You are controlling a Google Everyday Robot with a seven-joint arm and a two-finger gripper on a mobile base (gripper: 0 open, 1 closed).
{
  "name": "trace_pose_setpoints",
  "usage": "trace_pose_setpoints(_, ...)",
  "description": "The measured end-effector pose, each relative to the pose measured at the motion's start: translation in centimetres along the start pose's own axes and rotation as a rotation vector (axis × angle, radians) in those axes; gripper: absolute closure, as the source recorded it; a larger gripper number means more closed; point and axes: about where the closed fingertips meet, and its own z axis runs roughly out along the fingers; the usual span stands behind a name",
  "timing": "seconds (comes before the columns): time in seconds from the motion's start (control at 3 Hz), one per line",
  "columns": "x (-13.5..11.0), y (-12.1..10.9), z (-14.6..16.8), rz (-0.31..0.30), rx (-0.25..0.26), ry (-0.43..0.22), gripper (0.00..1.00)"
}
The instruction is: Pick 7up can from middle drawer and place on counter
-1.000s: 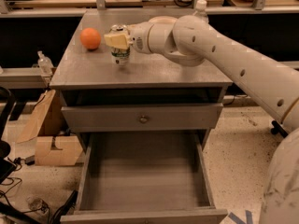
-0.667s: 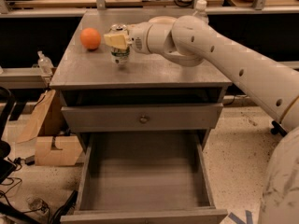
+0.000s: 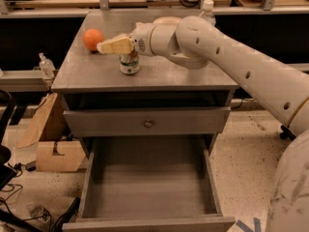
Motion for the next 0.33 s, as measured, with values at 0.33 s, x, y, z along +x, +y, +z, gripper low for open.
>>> trace_pose_setpoints(0.33,0.0,0.0,0.0,0.0,0.0,0.0,0.0)
